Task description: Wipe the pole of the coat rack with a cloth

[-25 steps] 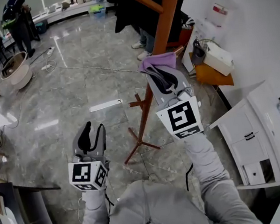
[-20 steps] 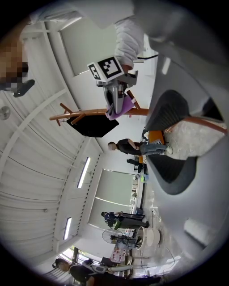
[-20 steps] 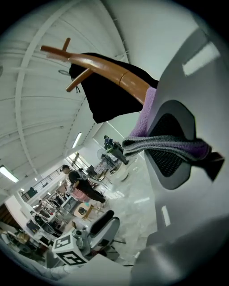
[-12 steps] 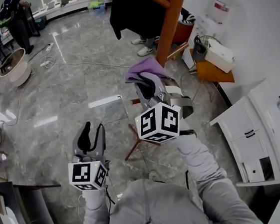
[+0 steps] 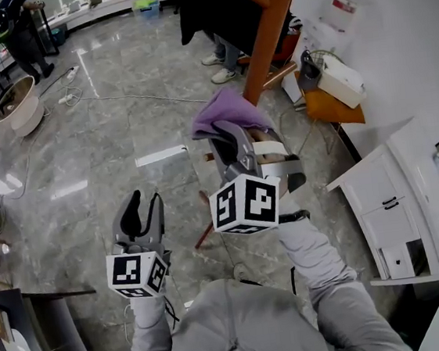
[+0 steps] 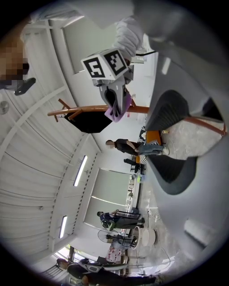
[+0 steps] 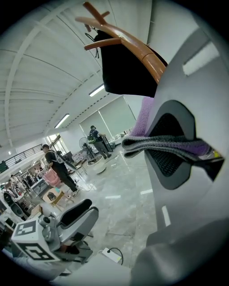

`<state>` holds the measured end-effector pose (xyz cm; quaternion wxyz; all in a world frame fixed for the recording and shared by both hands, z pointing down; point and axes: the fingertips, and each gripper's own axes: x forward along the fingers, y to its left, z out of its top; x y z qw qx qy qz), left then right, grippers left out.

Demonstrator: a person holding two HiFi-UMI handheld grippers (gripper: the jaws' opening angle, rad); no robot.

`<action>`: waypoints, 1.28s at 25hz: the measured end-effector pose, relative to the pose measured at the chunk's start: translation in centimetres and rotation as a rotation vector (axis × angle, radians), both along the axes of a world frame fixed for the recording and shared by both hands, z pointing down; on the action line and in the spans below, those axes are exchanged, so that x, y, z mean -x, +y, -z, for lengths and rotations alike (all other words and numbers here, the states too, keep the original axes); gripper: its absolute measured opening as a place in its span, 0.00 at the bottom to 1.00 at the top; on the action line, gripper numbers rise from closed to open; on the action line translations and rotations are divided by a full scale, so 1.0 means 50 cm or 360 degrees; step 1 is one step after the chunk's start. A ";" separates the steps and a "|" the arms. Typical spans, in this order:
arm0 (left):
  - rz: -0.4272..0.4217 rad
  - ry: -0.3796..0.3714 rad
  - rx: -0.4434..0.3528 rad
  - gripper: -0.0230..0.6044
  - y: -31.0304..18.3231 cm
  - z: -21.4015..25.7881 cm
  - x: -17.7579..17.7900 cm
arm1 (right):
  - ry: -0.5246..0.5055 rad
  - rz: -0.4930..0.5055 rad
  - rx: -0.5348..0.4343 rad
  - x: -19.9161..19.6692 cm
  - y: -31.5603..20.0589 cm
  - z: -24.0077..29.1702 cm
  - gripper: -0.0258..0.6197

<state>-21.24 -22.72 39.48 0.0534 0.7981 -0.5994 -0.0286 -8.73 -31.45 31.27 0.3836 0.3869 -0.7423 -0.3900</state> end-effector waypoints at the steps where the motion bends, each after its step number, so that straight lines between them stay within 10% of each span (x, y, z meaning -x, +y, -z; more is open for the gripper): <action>1: -0.0007 0.0002 0.0001 0.32 -0.001 -0.001 -0.002 | -0.0008 0.0016 0.0000 0.002 0.011 0.003 0.12; 16: -0.0118 0.0005 0.0000 0.32 -0.020 -0.003 -0.076 | -0.0646 0.0233 -0.0015 -0.082 0.159 0.137 0.12; 32: -0.0072 -0.0026 -0.0001 0.32 -0.022 0.005 -0.105 | -0.1244 0.0257 -0.0130 -0.282 0.081 0.300 0.12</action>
